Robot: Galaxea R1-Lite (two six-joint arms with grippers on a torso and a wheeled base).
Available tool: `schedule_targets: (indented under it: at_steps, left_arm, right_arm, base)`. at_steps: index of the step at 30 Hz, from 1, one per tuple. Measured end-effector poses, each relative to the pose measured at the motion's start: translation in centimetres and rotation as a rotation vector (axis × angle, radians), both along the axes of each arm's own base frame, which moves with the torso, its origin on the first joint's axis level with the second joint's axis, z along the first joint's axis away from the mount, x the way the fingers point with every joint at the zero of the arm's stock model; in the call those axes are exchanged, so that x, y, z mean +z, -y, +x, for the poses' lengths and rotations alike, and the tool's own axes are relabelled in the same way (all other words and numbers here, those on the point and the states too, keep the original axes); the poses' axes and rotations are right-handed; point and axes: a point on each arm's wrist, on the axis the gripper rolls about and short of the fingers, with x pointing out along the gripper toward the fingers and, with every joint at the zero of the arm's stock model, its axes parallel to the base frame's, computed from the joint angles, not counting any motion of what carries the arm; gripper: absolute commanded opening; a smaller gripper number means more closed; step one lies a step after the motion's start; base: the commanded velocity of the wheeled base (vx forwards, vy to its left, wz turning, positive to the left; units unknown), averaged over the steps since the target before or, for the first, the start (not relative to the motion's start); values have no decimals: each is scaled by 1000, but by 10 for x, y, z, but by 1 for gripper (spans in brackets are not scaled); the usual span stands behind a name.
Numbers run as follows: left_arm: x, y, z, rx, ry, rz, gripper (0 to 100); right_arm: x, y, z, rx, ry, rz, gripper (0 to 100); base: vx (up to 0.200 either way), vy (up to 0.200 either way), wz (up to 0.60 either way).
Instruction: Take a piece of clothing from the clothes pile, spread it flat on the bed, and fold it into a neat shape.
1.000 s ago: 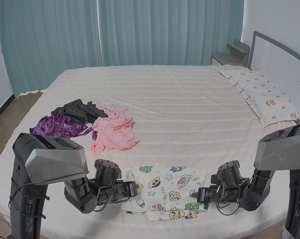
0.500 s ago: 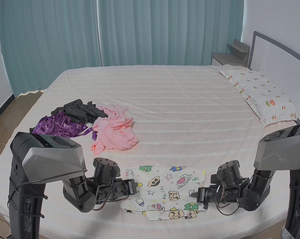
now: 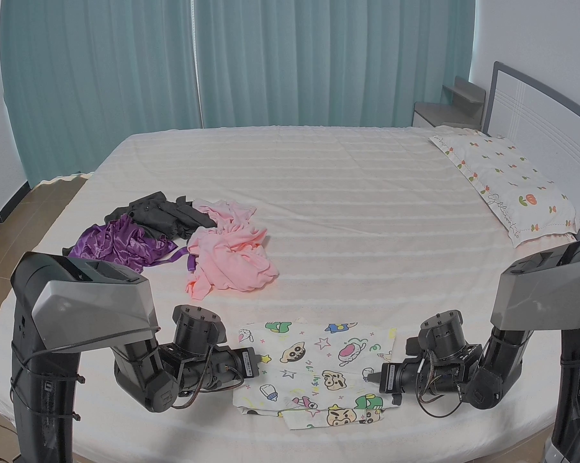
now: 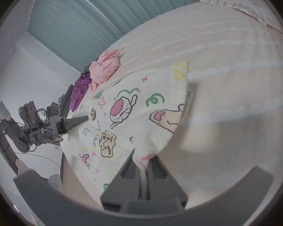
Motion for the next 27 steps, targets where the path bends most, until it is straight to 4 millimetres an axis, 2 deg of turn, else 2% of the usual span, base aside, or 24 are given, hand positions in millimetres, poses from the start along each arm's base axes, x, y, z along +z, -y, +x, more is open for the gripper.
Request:
schedule_targets:
  at_steps: [27]
  left_arm:
    - [1, -11, -4, 25, -13, 10, 0]
  right_arm:
    - [5, -8, -1, 21, 23, 7, 0]
  base:
    - [0, 200, 0]
